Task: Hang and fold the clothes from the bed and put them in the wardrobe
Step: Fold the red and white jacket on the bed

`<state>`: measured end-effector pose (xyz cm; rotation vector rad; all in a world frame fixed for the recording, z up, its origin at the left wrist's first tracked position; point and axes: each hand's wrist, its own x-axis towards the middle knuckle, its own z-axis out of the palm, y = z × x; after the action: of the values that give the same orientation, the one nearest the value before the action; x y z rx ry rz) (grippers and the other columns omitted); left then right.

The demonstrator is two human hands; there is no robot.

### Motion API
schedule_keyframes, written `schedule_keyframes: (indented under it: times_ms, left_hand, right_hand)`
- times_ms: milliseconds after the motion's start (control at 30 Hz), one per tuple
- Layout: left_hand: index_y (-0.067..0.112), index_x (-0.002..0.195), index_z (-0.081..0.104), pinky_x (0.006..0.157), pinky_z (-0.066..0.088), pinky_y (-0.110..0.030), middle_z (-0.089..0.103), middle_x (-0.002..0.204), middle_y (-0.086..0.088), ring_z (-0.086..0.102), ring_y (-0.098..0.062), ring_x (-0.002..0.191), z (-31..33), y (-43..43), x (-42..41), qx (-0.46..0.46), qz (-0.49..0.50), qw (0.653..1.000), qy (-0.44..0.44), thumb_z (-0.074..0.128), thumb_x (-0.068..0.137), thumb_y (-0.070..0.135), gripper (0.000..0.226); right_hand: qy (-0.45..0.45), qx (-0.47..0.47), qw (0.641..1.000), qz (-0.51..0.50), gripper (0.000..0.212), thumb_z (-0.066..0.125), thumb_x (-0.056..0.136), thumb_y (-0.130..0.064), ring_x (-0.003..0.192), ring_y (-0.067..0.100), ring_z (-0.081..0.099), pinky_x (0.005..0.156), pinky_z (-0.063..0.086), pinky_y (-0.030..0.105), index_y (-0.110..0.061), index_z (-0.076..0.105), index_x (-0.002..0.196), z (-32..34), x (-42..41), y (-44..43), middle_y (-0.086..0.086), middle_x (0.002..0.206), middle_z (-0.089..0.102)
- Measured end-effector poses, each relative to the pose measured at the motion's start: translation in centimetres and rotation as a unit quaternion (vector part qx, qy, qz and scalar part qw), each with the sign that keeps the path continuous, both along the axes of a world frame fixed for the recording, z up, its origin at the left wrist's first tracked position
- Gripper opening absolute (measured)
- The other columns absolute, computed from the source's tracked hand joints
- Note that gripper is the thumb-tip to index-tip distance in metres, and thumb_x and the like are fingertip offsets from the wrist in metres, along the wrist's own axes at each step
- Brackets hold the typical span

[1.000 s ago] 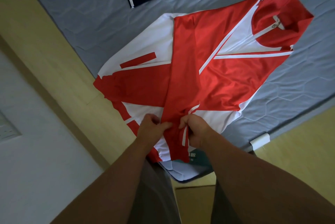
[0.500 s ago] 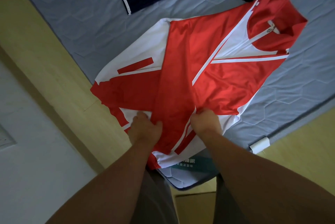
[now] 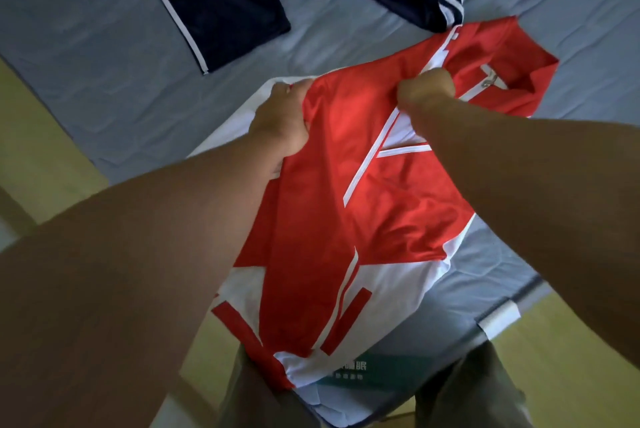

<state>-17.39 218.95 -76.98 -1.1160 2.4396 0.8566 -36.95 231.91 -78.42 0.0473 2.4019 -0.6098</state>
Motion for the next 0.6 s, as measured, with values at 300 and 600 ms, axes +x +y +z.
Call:
schedule_keyframes:
  times_ms: [300, 600]
  left_hand:
    - [0.014, 0.147, 0.038, 0.097, 0.045, -0.044, 0.039, 0.145, -0.016, 0.051, -0.034, 0.121, 1.2, 2.8, 4.3, -0.195, -0.018, 0.979, 0.053, 0.061, 0.088, 0.022, 0.064]
    - [0.019, 0.111, 0.063, 0.077, 0.048, -0.036, 0.061, 0.106, -0.004, 0.059, -0.021, 0.087, 4.2, 16.5, 21.7, 0.000, -0.251, 0.967, -0.054, 0.062, 0.091, 0.045, 0.033]
  right_hand:
    - [0.124, -0.113, 0.986, -0.008, 0.050, 0.067, 0.089, -0.039, 0.107, 0.023, 0.053, 0.085, 0.034, 0.022, -0.010, 0.048, 0.125, 1.4, 1.9, 2.0, 0.011, 0.126, 0.054]
    - [-0.030, -0.051, 0.957, 0.286, 0.021, 0.058, 0.093, -0.034, 0.092, 0.033, 0.062, 0.075, 0.052, 0.042, -0.025, 0.051, 0.110, 5.0, 19.8, 10.7, 0.005, 0.111, 0.056]
